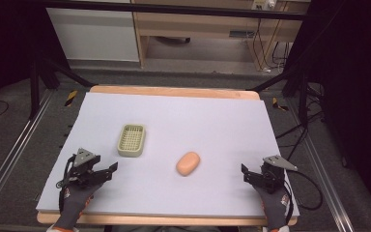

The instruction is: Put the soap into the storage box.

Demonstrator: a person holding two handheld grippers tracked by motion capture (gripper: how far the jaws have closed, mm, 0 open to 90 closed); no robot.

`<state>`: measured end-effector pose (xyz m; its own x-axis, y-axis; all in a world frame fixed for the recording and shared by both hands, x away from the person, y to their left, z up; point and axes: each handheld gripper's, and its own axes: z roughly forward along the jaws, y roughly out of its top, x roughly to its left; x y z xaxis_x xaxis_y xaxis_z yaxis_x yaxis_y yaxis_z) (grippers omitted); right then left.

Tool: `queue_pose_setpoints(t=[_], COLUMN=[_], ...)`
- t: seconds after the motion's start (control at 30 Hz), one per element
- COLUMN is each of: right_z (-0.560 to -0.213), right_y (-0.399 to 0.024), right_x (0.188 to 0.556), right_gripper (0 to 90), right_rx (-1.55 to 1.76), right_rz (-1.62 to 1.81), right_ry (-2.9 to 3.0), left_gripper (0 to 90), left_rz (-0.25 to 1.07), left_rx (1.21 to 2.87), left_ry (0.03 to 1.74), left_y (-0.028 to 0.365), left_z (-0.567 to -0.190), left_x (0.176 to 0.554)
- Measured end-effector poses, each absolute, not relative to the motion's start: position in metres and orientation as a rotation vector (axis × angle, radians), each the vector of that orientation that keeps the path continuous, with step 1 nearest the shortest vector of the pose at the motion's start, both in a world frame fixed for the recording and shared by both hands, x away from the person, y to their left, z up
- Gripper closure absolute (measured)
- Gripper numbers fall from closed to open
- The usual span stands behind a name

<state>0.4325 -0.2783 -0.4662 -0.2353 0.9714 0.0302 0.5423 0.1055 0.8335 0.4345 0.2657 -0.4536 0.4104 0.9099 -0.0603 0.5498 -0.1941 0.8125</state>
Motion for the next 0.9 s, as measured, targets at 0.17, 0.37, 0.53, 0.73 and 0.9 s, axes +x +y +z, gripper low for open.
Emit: queue_pose_setpoints(t=[0.17,0.37,0.53,0.73,0.9], right_z=[-0.467,-0.467,-0.469,-0.470,-0.469], right_y=[-0.277,-0.275,-0.273,-0.271,-0.270], right_x=[0.433,0.433,0.435,0.434,0.434], right_gripper=[9.4,8.9,8.5,8.3,8.2], right_rx=[1.470,1.468,1.472,1.467,1.458], right_rz=[1.013,0.999,0.963,0.955,0.967], right_ry=[1.853,1.862,1.885,1.890,1.890], left_gripper=[25.6,27.2,29.3,29.6,29.2], left_rz=[0.562,0.555,0.537,0.534,0.532], left_rx=[1.888,1.913,1.928,1.942,1.940], left_ry=[1.225,1.189,1.159,1.147,1.138], left_y=[0.257,0.246,0.237,0.230,0.222], left_z=[-0.452,-0.451,-0.451,-0.450,-0.449], left_x=[0.432,0.430,0.428,0.427,0.426])
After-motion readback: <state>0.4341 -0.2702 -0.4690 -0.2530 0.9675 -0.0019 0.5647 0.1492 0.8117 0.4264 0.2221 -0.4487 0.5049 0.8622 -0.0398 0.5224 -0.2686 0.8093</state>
